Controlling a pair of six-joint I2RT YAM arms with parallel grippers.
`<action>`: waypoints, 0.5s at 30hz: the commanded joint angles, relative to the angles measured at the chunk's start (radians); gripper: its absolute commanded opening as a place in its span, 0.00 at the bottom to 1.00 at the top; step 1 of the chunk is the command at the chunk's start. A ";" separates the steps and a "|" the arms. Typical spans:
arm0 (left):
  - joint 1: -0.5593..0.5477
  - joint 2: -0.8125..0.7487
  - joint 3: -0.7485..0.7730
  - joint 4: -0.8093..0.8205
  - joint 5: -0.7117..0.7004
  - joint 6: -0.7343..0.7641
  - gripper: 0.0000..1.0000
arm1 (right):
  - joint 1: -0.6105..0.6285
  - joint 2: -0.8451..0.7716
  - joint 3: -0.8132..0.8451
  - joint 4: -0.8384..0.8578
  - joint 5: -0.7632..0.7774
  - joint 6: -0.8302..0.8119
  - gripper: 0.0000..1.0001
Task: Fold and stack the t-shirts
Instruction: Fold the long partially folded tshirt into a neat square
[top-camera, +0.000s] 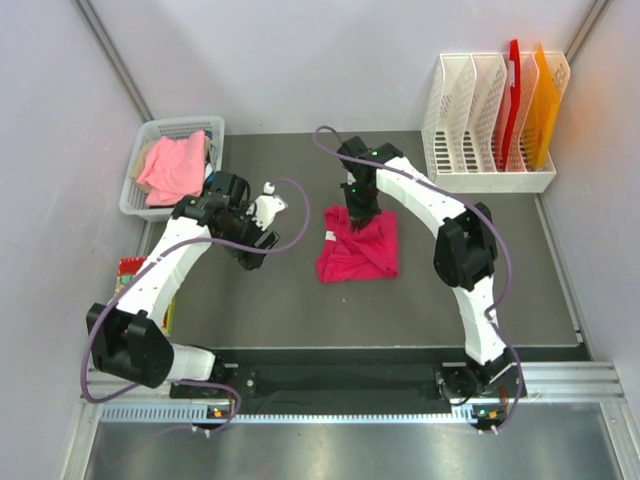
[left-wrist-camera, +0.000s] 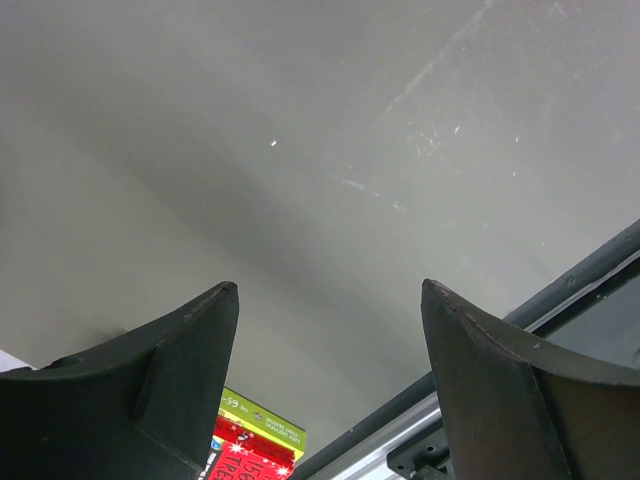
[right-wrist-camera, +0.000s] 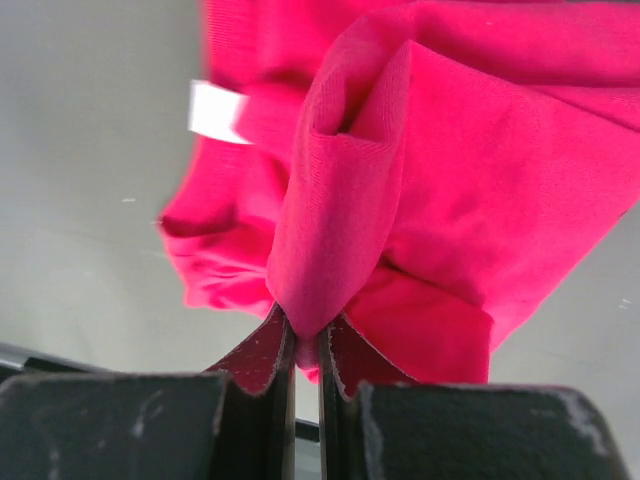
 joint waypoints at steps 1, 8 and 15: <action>0.014 -0.035 -0.025 0.024 0.008 0.029 0.79 | 0.059 0.021 0.117 -0.036 -0.015 0.030 0.00; 0.022 -0.030 -0.031 0.038 0.012 0.041 0.79 | 0.103 0.033 0.119 -0.041 -0.037 0.045 0.00; 0.027 -0.026 -0.036 0.043 0.020 0.040 0.79 | 0.152 0.079 0.128 -0.019 -0.086 0.068 0.00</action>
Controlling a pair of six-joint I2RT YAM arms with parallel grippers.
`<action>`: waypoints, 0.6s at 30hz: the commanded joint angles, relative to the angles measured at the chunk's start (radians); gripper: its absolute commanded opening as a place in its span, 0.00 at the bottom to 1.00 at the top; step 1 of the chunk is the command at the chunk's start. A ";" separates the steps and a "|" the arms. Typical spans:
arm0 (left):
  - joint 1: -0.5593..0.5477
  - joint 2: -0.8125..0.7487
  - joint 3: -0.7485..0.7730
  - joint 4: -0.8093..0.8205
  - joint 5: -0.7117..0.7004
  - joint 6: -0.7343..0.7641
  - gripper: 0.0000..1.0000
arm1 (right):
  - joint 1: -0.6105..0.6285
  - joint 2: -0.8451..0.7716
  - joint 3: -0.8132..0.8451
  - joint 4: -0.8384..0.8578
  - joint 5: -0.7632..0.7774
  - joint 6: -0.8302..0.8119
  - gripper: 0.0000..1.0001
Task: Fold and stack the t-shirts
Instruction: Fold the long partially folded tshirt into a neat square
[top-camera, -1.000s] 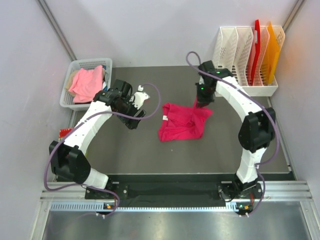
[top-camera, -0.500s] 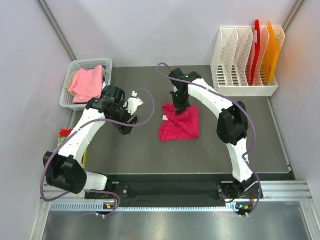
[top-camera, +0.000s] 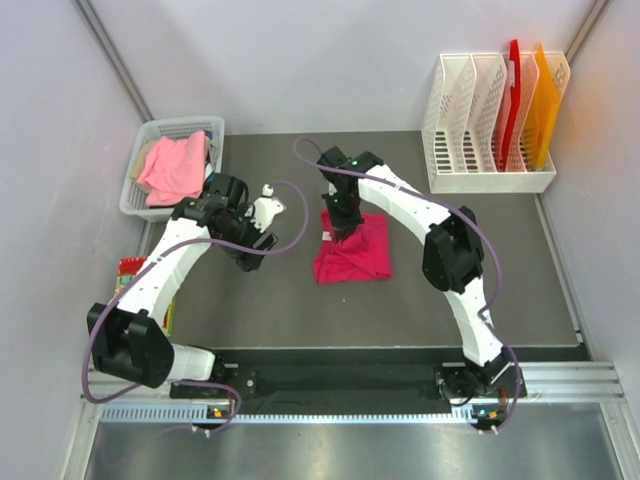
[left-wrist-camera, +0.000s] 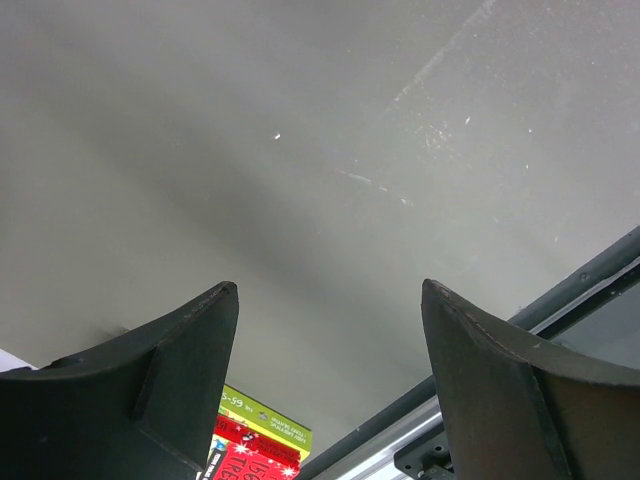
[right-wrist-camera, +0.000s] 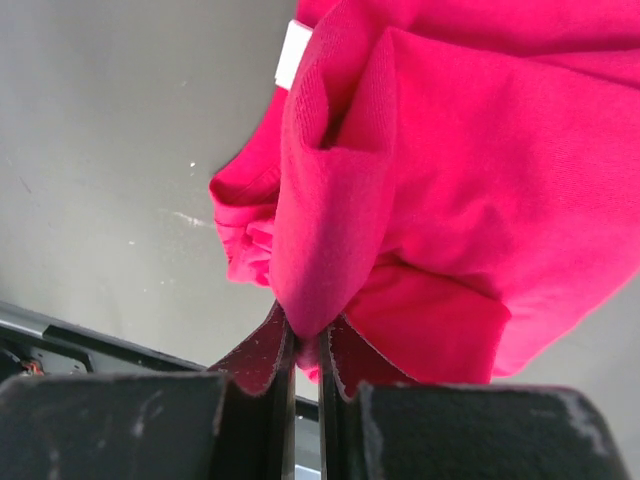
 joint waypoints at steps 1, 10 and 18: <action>0.007 -0.024 -0.007 0.035 0.020 0.010 0.79 | 0.063 0.037 0.052 0.013 -0.052 0.031 0.00; 0.007 -0.031 -0.025 0.036 0.021 0.003 0.79 | 0.091 0.078 0.049 0.033 -0.103 0.036 0.36; 0.007 -0.027 -0.030 0.042 0.038 -0.010 0.79 | 0.091 0.089 0.152 0.002 -0.132 0.051 0.59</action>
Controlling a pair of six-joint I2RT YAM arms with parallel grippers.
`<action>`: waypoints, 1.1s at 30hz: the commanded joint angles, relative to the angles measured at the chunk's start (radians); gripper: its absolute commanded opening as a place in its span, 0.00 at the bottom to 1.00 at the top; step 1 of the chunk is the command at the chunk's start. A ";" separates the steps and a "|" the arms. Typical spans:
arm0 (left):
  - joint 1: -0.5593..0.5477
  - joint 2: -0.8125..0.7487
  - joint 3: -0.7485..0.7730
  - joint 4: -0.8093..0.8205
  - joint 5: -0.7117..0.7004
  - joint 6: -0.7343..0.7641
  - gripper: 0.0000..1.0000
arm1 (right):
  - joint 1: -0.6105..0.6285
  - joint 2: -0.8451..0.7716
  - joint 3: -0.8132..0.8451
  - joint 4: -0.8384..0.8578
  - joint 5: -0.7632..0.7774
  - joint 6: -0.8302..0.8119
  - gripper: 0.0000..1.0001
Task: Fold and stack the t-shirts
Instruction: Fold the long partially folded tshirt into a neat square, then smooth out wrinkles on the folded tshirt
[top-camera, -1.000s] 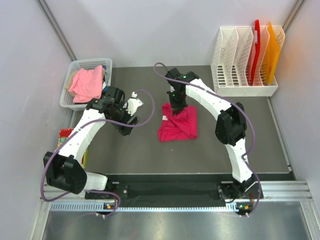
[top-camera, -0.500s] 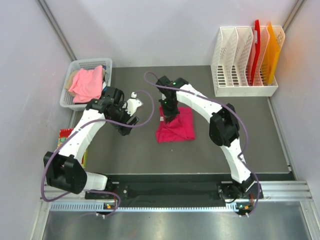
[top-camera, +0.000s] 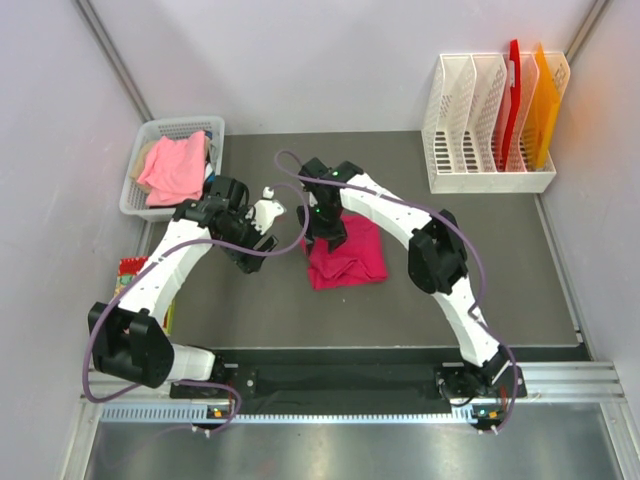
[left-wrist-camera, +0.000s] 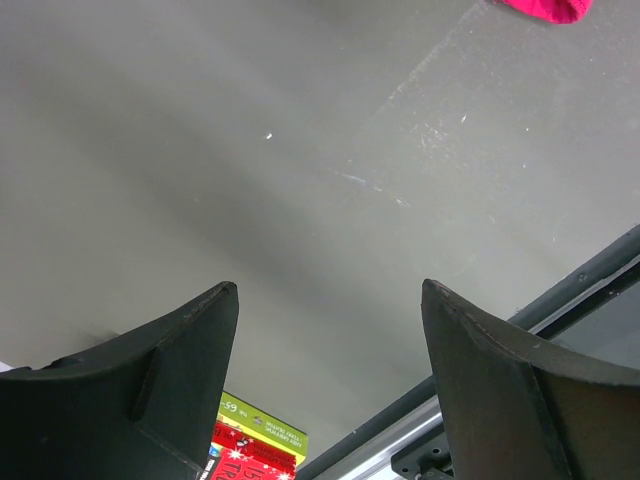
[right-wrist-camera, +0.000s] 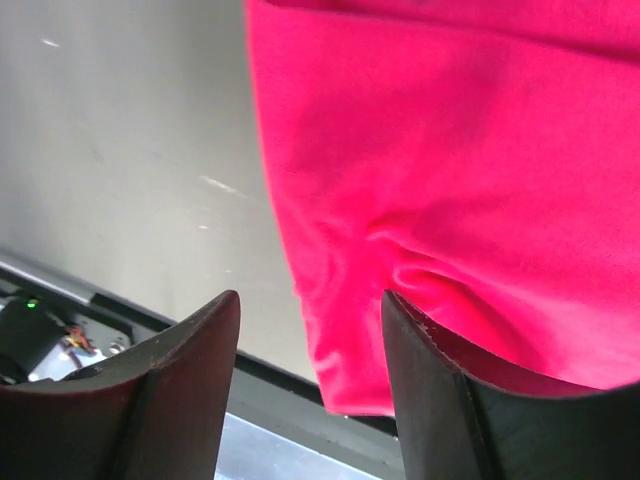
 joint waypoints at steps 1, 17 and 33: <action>0.006 -0.024 -0.007 0.031 0.030 -0.011 0.79 | -0.004 -0.019 0.091 -0.009 -0.015 0.011 0.58; -0.122 0.050 0.049 -0.008 0.169 -0.076 0.79 | -0.241 -0.228 -0.351 0.183 -0.021 -0.030 0.52; -0.349 0.347 0.151 0.193 0.119 -0.283 0.99 | -0.287 -0.102 -0.347 0.226 -0.122 -0.053 0.49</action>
